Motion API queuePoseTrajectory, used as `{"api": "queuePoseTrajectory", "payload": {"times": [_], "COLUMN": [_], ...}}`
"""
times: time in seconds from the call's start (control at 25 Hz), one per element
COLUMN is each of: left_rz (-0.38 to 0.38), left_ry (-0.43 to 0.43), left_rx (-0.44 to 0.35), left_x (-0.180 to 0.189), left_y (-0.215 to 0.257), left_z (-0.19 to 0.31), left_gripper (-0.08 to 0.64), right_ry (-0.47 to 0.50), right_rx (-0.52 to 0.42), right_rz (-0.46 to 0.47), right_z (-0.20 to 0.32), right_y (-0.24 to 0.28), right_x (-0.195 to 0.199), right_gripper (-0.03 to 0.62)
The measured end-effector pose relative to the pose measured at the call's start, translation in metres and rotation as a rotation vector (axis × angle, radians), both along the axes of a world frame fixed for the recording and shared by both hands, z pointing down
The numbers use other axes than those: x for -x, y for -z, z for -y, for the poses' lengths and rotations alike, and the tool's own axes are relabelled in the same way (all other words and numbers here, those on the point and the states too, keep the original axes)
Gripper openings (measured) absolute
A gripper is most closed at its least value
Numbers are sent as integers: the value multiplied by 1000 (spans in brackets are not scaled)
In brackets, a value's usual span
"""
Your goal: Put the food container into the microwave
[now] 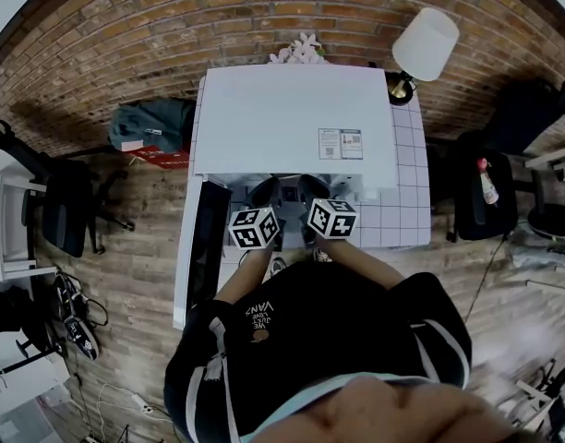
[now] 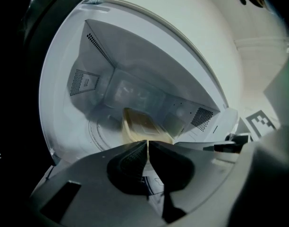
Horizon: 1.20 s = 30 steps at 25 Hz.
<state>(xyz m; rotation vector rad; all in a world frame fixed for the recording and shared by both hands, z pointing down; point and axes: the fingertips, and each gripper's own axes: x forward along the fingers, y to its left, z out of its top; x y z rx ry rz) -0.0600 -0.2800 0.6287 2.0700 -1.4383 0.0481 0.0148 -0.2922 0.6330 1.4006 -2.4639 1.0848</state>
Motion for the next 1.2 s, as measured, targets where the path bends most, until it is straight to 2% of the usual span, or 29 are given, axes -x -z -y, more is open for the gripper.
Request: {"api": "queuePoseTrajectory", "payload": {"times": [0.64,1.2], "left_rz": [-7,-15], "left_ry": [-3,-63], "left_rx": [-5,-47], "left_x": [-2,-2], "left_y": [1,20], "left_z": [6,-18], "left_gripper": [21,21], "right_ry": [-14,-62], "right_rx": [-10,-65], "right_rz": [4,38], "right_z": [1,-16], "right_y": [3,25], "right_x": [-7,-7], "right_gripper": [14,14]}}
